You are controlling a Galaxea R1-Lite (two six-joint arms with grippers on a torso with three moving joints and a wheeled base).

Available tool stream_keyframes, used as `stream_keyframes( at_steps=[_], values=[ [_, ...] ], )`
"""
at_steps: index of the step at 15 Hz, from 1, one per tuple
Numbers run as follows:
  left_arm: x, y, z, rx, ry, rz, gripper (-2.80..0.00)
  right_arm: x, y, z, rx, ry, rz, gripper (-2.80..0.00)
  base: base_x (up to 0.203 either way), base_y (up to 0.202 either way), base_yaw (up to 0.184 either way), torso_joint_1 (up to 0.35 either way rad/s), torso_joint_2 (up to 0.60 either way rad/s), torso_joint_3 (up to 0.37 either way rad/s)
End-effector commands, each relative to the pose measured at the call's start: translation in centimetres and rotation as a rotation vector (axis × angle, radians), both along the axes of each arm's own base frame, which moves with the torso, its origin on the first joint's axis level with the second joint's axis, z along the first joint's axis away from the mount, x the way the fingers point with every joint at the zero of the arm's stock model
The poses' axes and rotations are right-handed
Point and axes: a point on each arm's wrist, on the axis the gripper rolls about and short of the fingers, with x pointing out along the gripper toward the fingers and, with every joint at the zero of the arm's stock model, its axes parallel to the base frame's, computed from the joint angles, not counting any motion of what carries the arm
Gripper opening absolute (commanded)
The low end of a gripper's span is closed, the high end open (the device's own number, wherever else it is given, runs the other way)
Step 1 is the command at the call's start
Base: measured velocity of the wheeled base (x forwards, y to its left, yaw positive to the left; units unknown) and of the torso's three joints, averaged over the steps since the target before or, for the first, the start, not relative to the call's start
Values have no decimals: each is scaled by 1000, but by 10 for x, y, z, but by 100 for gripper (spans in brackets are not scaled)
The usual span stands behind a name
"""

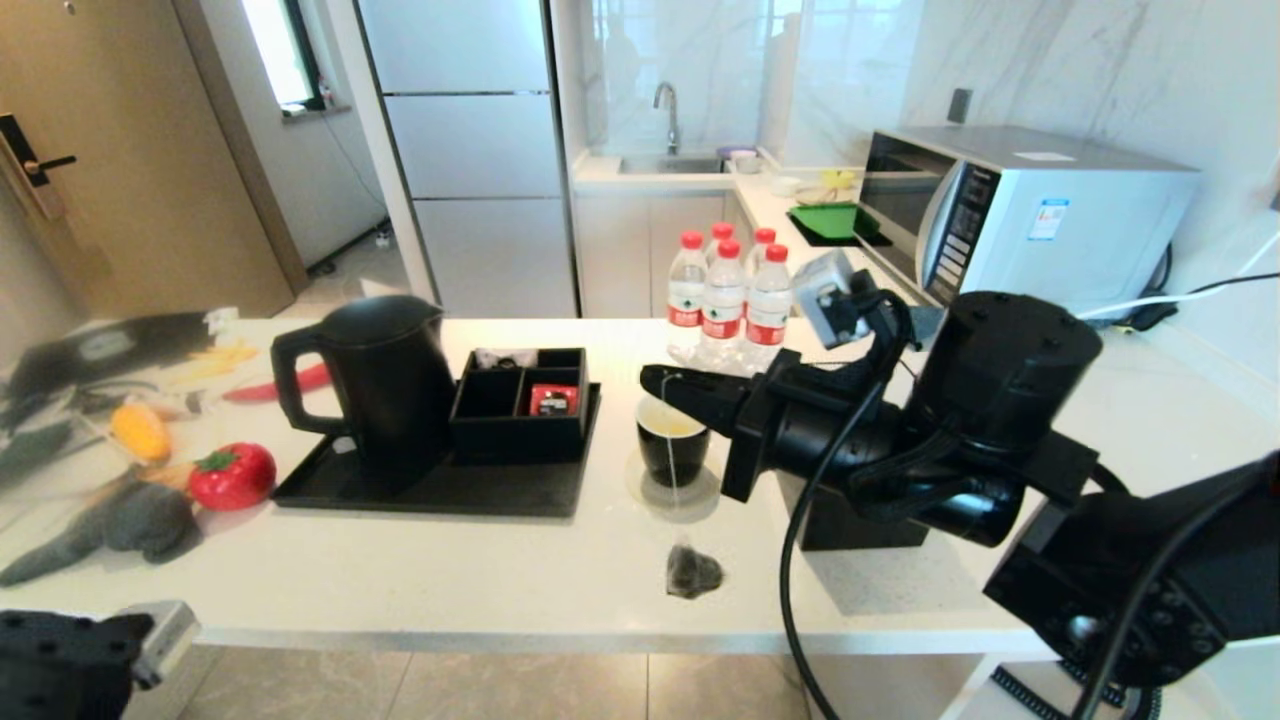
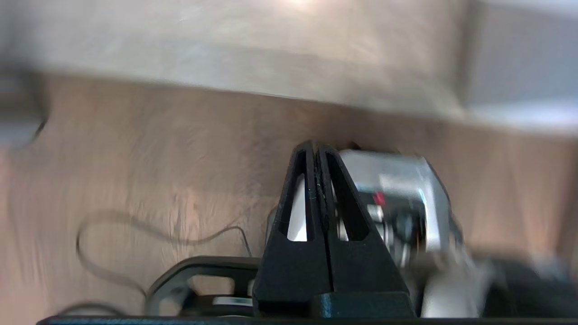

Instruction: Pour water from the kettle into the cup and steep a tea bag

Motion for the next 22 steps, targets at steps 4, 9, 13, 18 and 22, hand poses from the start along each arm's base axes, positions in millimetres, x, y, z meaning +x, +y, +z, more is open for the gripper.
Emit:
stream_keyframes(
  at_steps=[4, 9, 13, 18, 22],
  values=[
    [-3, 26, -9, 113, 17, 344, -280, 2, 2, -2, 1, -3, 3, -280, 0, 0, 0, 0, 0, 0],
    [-30, 34, 3, 160, -192, 480, -280, 1, 1, -1, 4, -8, 3, -280, 0, 0, 0, 0, 0, 0],
    [-51, 36, -2, 227, -292, 526, -280, 1, 1, -1, 3, -9, 3, -280, 0, 0, 0, 0, 0, 0],
    [-63, 37, -3, 237, -380, 556, -280, 1, 1, -1, 3, -12, 2, -280, 0, 0, 0, 0, 0, 0],
    [-71, 36, -4, 270, -521, 451, -280, 3, 1, -3, 0, -8, -1, -280, 0, 0, 0, 0, 0, 0]
  ],
)
